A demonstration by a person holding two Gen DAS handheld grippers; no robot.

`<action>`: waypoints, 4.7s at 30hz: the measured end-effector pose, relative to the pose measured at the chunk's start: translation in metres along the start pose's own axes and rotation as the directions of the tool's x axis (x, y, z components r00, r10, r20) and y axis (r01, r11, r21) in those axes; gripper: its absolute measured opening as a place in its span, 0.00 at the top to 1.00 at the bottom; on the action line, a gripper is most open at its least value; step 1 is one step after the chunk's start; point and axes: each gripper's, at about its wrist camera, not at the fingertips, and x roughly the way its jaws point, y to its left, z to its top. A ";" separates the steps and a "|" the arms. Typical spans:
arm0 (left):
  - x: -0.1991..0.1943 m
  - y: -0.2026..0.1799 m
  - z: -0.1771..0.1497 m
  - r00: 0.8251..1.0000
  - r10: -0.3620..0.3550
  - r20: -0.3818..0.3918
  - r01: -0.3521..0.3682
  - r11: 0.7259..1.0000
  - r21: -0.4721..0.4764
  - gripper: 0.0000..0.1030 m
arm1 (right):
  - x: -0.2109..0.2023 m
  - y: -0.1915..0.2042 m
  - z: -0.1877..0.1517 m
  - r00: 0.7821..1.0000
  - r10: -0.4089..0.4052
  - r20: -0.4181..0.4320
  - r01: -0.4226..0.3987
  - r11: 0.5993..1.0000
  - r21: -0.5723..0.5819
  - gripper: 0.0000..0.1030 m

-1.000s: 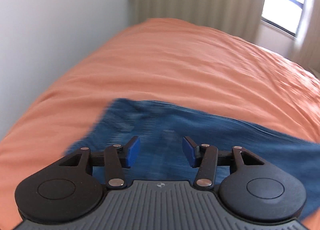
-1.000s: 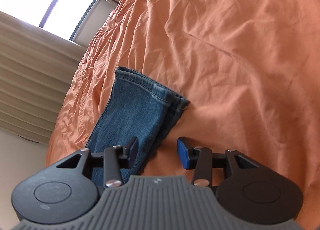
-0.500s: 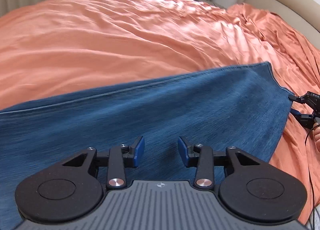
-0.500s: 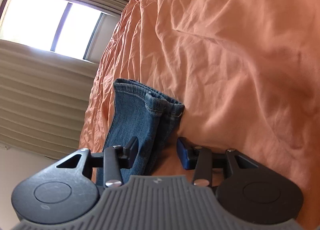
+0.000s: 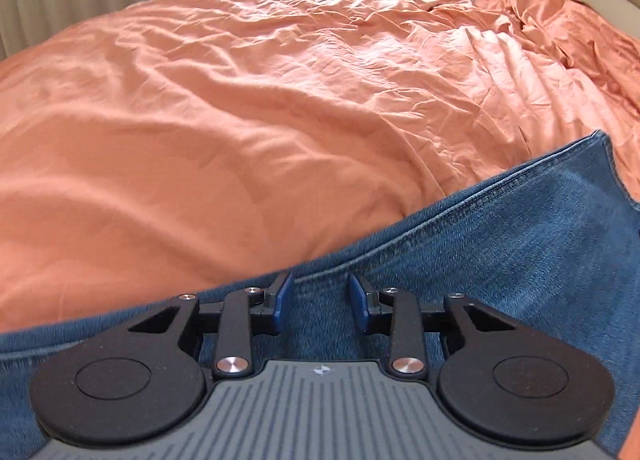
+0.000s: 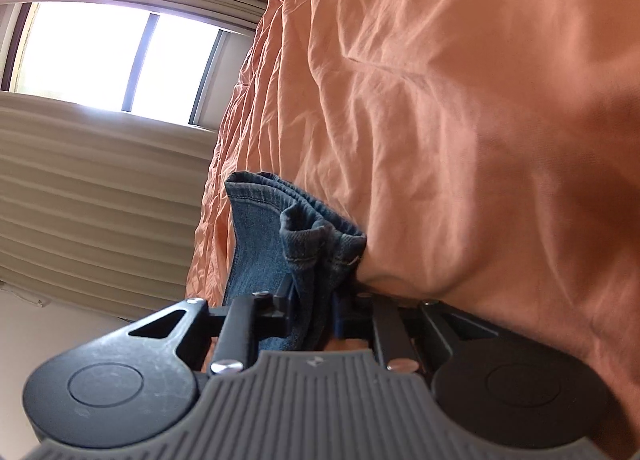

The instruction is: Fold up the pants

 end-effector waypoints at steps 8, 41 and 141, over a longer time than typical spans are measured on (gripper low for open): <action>0.001 -0.010 0.012 0.999 0.052 0.004 -0.052 0.999 -0.004 0.63 | -0.007 0.005 -0.003 1.000 -0.011 0.024 0.011 1.000 -0.026 1.00; -0.156 -0.072 -0.134 0.975 -0.221 -0.016 0.221 0.963 0.154 0.86 | -0.046 0.291 -0.078 0.988 -0.089 0.124 0.149 0.732 -0.664 0.99; -0.185 0.111 -0.130 0.990 0.105 0.095 -0.083 0.974 -0.213 0.77 | 0.046 0.196 -0.280 0.971 -0.220 -0.093 0.029 0.494 -0.869 1.00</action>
